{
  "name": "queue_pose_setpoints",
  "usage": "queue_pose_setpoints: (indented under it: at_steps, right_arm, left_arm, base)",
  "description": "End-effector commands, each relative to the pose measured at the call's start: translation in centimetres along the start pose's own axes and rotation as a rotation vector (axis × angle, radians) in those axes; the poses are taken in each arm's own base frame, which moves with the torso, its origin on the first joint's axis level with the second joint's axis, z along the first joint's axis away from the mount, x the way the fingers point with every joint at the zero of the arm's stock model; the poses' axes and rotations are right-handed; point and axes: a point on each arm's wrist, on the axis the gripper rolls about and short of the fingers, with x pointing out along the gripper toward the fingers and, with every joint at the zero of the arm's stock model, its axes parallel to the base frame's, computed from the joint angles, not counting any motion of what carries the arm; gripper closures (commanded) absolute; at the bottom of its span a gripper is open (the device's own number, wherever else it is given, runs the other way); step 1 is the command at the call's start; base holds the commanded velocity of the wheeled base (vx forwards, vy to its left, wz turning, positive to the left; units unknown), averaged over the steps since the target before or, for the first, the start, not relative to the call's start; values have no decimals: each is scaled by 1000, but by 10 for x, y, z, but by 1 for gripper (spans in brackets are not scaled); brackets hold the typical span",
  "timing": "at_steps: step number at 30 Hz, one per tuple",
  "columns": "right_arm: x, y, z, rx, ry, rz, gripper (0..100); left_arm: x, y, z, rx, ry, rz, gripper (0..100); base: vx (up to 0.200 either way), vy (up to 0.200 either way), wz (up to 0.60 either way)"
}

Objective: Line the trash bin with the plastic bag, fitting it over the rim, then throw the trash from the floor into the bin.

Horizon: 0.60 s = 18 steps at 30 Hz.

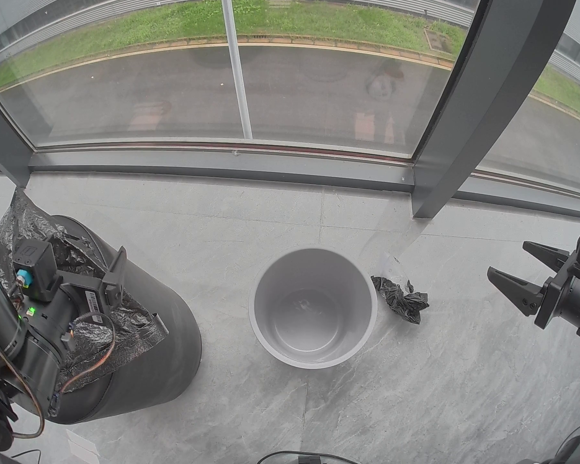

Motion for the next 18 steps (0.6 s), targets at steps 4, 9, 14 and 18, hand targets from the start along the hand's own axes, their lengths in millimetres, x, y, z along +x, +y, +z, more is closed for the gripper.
queue_pose_setpoints:
  at_steps: [4,9,14,18]
  right_arm:
    - [8,0,-6,7,35,-4,0]
    - [11,-1,-9,9,52,-6,0]
    - [19,-2,-15,17,94,-6,0]
    - [22,-3,-18,19,114,-6,0]
  left_arm:
    - [-33,-9,-31,-19,42,-110,0]
    - [-52,9,-24,27,-17,-126,0]
    - [-69,24,-27,201,-51,-241,0]
    - [-83,36,-44,373,-8,-351,0]
  base:
    - [0,0,0]
    - [0,0,0]
    - [0,0,0]
    - [0,0,0]
